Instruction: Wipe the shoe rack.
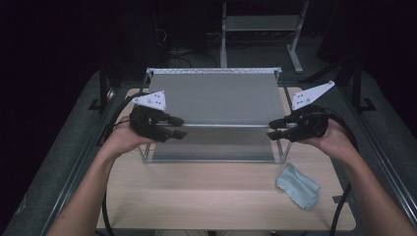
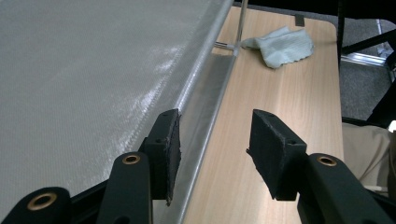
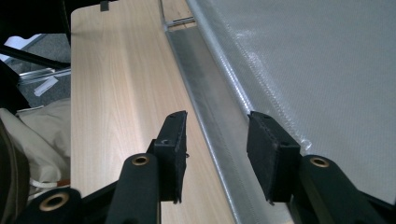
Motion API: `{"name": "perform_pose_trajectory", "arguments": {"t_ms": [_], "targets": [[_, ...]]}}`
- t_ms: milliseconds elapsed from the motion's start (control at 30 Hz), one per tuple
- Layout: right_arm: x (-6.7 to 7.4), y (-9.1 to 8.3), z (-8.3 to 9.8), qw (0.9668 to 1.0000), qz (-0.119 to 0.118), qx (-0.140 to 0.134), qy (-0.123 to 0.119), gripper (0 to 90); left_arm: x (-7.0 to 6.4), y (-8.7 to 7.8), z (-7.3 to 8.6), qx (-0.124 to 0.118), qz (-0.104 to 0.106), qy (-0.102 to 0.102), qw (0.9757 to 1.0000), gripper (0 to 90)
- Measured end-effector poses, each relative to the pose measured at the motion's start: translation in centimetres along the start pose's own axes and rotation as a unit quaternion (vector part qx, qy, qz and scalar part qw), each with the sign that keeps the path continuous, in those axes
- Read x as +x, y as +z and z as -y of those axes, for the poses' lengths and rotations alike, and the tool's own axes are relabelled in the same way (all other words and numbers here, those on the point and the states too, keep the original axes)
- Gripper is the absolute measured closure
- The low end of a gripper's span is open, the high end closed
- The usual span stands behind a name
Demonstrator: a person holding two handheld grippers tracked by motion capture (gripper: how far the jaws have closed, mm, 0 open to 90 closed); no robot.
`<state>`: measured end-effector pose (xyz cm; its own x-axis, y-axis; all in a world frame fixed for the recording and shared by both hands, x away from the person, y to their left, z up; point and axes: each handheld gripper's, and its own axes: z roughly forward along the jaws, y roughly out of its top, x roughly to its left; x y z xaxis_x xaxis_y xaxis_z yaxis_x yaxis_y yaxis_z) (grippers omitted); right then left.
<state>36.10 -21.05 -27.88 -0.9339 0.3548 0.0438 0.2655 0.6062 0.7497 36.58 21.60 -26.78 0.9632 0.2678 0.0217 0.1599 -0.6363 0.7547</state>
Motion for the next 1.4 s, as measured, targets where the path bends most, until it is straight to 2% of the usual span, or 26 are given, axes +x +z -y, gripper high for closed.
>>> {"name": "perform_pose_trajectory", "arguments": {"t_ms": [600, 767, 1400], "targets": [[0.7, 0.3, 1.6, 0.9998, -0.014, -0.003, 0.014, 50.9, -1.1, -1.4, 2.3, -0.008, -0.007, -0.009, 0.9999, 48.1], [0.9, 0.4, 2.3, 0.9998, -0.012, -0.002, 0.019, 48.6, -1.3, -1.7, 3.2, -0.001, -0.011, -0.014, 0.9998, 47.1], [1.2, 0.4, 5.1, 0.9994, 0.001, -0.009, 0.032, 42.2, -2.0, -2.5, 5.8, -0.009, -0.020, -0.033, 0.9992, 40.1]]}}
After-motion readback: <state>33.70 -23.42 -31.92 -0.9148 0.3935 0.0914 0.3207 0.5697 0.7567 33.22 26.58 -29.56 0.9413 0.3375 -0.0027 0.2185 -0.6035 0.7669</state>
